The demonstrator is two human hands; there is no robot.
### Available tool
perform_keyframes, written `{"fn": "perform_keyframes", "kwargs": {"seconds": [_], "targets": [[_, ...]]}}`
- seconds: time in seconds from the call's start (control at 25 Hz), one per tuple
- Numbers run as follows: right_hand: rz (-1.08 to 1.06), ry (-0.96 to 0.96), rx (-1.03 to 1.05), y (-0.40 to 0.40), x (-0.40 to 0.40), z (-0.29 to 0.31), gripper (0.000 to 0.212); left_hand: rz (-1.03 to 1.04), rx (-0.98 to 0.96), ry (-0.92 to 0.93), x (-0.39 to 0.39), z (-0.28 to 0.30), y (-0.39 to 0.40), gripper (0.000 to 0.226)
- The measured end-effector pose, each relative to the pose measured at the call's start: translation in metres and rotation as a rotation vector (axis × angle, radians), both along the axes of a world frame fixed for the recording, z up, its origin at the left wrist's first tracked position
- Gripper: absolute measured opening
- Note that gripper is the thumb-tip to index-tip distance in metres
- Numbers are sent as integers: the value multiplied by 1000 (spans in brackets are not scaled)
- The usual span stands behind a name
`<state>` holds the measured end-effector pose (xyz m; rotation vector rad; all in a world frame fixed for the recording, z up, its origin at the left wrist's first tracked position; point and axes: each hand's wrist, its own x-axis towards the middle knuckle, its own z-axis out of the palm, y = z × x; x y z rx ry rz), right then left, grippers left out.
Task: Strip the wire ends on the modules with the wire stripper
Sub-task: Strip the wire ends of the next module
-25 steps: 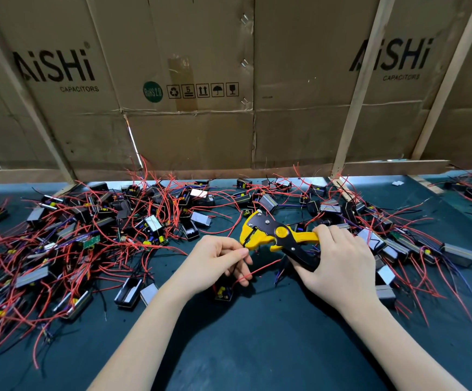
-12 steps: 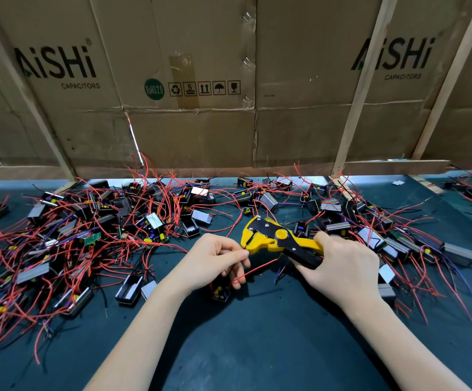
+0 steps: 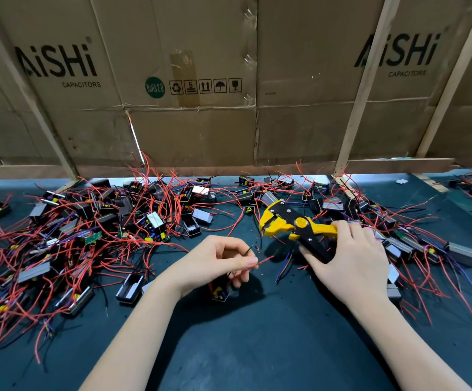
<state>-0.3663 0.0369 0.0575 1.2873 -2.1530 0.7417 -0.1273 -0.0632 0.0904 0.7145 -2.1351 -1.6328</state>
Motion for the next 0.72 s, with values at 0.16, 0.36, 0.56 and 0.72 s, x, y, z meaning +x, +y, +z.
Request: {"fn": "perform_keyframes", "kwargs": {"seconds": [0.16,0.36,0.56,0.72], "targets": [[22,-3,-14,-1,1,-2,67,89,7,88,0,-1,-3,20],[35,-27,-26,0,0,-1,65,32,-11,119,4,-1,-7,32],[42,-43,-15,0,0,-1,65,-99,5,58,6,0,-4,20],[43,-34,-17,0,-1,-1,65,-13,-47,47,-1,-2,0,9]]}}
